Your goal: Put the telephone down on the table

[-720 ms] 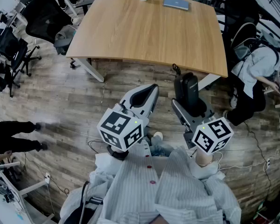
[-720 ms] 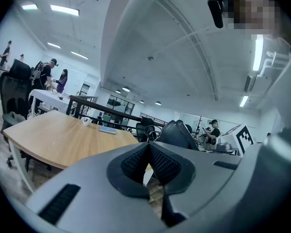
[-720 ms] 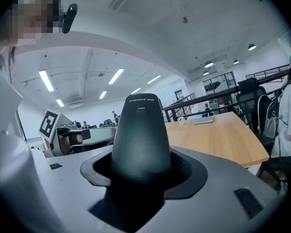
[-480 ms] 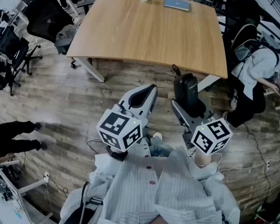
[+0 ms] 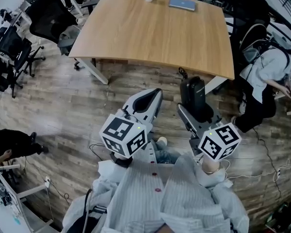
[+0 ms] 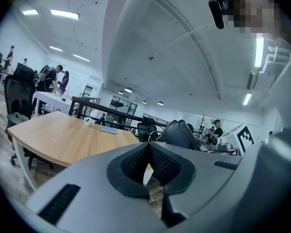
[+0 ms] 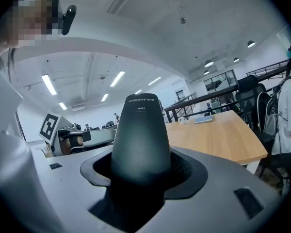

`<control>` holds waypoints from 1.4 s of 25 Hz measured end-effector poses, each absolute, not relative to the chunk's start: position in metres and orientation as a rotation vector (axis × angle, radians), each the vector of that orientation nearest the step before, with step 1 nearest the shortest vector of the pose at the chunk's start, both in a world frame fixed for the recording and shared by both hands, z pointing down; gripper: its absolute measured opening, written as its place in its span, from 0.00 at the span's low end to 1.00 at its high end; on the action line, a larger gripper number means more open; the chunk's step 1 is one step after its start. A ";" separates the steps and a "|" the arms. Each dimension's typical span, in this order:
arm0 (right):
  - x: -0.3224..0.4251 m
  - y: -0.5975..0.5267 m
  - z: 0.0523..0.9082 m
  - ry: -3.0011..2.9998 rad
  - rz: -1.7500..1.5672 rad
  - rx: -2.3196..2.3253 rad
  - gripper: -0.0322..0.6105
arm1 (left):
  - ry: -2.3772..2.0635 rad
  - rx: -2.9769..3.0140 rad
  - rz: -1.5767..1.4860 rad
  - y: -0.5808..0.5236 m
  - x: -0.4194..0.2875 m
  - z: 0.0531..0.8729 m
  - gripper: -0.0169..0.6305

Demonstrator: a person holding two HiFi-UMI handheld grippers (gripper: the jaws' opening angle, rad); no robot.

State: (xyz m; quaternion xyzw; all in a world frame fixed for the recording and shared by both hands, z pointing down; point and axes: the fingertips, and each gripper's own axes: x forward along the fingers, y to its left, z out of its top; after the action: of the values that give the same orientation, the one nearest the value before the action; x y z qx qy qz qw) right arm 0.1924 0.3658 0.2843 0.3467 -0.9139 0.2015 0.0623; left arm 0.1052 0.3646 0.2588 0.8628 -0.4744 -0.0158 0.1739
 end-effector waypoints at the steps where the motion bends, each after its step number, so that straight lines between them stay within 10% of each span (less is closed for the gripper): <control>1: 0.195 0.369 0.285 -2.763 0.610 1.048 0.50 | -1.346 2.446 -0.046 0.367 0.108 0.259 0.04; 35: 0.119 0.261 0.300 -2.723 0.651 1.043 0.50 | -1.317 2.434 -0.034 0.256 0.037 0.272 0.04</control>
State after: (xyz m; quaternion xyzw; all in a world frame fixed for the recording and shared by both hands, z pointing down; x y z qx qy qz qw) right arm 0.1191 0.2611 0.3005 0.3480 -0.9087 0.2171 0.0771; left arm 0.0372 0.2556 0.2724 0.8641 -0.4675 -0.0122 0.1860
